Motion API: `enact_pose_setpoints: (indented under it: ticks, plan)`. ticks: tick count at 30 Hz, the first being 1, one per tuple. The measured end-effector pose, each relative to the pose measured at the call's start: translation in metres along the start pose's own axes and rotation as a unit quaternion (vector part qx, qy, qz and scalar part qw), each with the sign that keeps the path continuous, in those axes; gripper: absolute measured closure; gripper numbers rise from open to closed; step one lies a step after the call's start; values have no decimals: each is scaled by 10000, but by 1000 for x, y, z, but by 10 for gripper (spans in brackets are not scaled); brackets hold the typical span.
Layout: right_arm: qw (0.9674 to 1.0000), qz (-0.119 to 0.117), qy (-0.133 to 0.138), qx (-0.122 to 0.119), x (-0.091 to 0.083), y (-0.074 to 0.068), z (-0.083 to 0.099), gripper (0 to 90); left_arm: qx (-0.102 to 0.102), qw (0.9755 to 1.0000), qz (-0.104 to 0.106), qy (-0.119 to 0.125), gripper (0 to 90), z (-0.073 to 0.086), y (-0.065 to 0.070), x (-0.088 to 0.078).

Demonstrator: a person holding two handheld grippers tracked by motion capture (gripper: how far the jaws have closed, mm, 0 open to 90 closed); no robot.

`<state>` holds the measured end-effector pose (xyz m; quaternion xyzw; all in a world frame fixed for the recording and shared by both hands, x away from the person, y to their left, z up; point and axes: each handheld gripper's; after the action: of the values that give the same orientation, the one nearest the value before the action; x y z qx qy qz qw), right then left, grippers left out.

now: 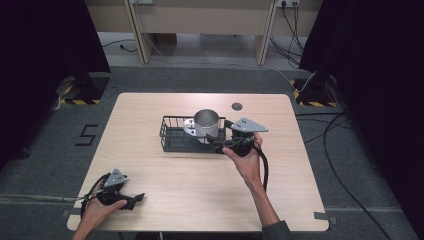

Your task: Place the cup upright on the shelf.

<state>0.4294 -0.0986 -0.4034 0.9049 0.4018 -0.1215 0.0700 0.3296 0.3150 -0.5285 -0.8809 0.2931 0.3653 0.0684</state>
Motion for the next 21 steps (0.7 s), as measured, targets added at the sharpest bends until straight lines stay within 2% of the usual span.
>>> enact_pose_setpoints:
  ticks: [9, 12, 16, 20, 21]
  plan:
    - [10000, -25, -4, -56, -9, -7, 6, 149, 1, 10000, 0, 0, 0, 0, 0, 0]
    - [9999, 42, -57, -146, -13, -10, 8, 149, 1, 10000, 0, 0, 0, 0, 0, 0]
    - [9999, 31, -48, -112, -22, -12, 14, 150, 2, 10000, 0, -1, 0, 0, 0, 0]
    - [9991, 135, -220, -338, -28, -16, 21, 149, -4, 10000, 1, -1, 0, 0, 0, 0]
    - [9992, 108, -215, -320, -30, -17, 23, 149, -2, 10000, 1, -1, 0, 0, 0, 0]
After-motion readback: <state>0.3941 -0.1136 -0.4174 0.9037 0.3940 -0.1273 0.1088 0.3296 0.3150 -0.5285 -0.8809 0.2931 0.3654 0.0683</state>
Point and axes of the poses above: each handheld gripper's, and its own axes: x roughly forward along the jaws, z roughly out of its underside, y roughly to its right, and after that the axes turned 6 degrees about -x, right-handed
